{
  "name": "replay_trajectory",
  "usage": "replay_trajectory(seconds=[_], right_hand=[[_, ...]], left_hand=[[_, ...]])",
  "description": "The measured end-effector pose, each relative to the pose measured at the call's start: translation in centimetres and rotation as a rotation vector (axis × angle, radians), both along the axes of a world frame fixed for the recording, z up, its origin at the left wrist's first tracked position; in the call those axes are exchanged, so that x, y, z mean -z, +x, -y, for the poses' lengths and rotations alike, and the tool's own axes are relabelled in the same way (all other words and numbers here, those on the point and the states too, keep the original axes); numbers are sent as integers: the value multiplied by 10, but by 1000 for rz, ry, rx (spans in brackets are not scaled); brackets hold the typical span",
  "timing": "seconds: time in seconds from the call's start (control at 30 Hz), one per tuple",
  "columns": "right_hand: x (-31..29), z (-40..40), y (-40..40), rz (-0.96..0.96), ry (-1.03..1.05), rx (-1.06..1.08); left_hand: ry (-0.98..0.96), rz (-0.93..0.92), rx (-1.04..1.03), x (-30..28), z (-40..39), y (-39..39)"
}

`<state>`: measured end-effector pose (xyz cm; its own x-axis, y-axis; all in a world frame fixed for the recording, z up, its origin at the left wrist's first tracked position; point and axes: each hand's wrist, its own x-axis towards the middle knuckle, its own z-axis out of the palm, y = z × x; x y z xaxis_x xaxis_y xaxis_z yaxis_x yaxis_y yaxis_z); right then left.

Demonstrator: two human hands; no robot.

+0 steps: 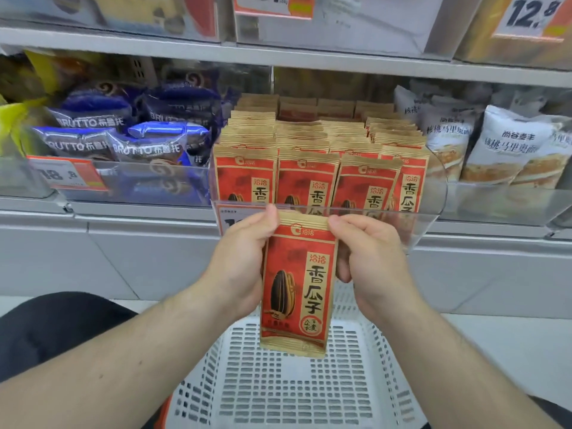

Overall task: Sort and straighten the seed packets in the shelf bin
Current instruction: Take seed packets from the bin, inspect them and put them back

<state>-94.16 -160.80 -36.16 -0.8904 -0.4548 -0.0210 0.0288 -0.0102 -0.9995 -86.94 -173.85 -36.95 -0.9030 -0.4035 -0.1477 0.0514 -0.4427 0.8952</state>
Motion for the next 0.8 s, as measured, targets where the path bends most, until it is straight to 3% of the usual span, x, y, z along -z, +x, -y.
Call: replay_trajectory(seconds=[0.3,0.63,0.8], right_hand=[[13,-3,1,90,-1,18],[10,1,4,178,-41,-3],[9,3,7,15,49,-57]], left_hand=[[67,97,-46,7,-2,-1],[86,51,-97,13,0,4],[96,43,-84,12,6,9]])
